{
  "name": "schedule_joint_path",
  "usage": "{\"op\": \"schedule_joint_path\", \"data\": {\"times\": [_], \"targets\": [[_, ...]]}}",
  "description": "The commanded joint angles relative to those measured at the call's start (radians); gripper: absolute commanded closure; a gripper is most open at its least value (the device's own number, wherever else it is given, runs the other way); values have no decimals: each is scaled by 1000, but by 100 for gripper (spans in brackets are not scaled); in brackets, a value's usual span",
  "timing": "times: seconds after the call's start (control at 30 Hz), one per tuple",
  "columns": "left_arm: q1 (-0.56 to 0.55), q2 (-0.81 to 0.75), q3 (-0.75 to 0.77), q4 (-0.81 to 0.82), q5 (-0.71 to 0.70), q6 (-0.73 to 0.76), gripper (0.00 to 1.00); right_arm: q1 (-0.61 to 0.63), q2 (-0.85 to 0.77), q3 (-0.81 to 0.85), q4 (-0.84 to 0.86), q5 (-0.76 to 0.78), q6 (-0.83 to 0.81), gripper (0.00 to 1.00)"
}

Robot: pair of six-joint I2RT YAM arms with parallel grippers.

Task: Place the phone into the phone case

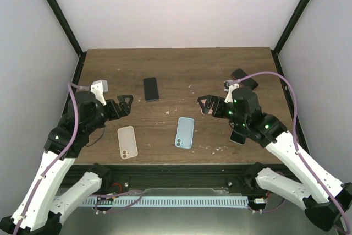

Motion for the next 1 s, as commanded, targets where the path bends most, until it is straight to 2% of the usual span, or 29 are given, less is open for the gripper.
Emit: {"op": "schedule_joint_path", "data": {"times": [0.0,0.27,0.43,0.53,0.67,0.8,0.9,0.97], "targets": [[-4,12,3,14,12,22,0,7,-6,29,9,6,-1,0],[-4,46,-4,-45,-123,-51,1,6,31,44,-10,-7,12,0],[-2,116,-57,-103,-211,-183,11,6,56,43,-39,12,27,0],[-3,136,-163,-67,-208,-244,23,6,80,21,-58,31,81,0],[4,168,-287,-59,-225,-332,24,6,139,8,-98,40,170,0],[68,176,-398,-36,-152,-376,25,6,187,4,-93,38,182,1],[100,171,-451,-37,-148,-382,29,6,222,15,-99,34,170,1],[101,173,-467,-38,-152,-393,35,6,240,22,-106,27,161,2]]}}
